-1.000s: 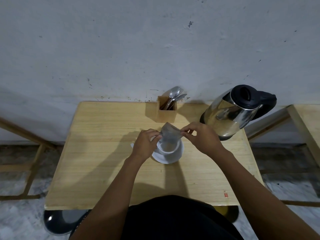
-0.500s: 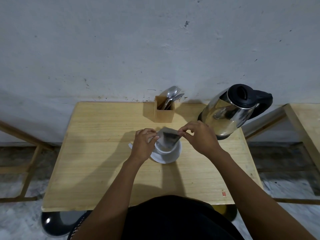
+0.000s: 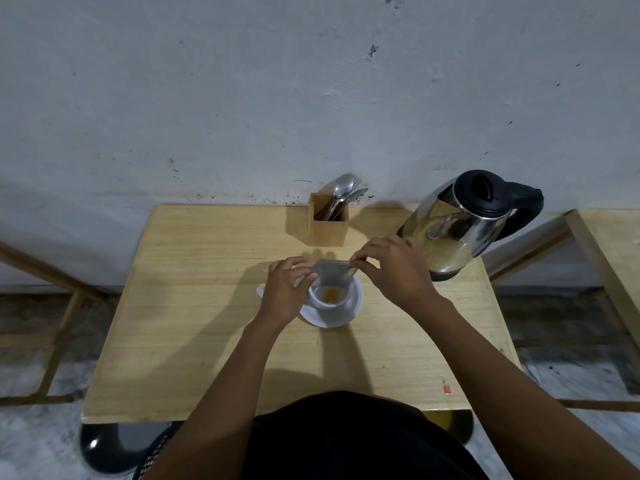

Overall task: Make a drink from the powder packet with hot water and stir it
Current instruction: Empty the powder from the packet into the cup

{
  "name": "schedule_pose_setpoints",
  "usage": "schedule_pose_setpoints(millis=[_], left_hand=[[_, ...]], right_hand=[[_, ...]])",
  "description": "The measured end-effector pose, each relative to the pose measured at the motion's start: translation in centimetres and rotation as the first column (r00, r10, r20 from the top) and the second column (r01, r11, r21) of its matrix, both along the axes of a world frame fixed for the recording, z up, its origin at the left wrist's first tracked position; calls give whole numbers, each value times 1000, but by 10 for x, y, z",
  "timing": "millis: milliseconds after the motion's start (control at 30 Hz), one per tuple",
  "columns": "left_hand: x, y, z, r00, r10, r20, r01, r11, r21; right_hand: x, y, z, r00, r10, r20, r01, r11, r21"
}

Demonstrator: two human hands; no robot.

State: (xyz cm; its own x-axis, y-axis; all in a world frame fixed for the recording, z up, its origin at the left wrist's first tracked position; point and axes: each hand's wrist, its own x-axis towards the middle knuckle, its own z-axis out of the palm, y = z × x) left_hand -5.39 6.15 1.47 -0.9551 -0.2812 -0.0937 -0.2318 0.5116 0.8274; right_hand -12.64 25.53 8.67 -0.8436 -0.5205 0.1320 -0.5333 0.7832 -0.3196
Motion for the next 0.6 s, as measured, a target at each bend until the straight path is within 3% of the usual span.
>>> schedule_pose_setpoints(millis=[333, 467, 600], left_hand=[[1, 1, 4, 999, 8, -38, -11, 997, -71], [3, 0, 5, 998, 11, -57, -14, 999, -51], [3, 0, 3, 999, 21, -42, -23, 999, -48]], right_hand=[[6, -3, -4, 999, -29, 15, 29, 999, -25], [2, 2, -7, 982, -127, 139, 146, 979, -140], [1, -2, -7, 967, -97, 234, 127, 985, -114]])
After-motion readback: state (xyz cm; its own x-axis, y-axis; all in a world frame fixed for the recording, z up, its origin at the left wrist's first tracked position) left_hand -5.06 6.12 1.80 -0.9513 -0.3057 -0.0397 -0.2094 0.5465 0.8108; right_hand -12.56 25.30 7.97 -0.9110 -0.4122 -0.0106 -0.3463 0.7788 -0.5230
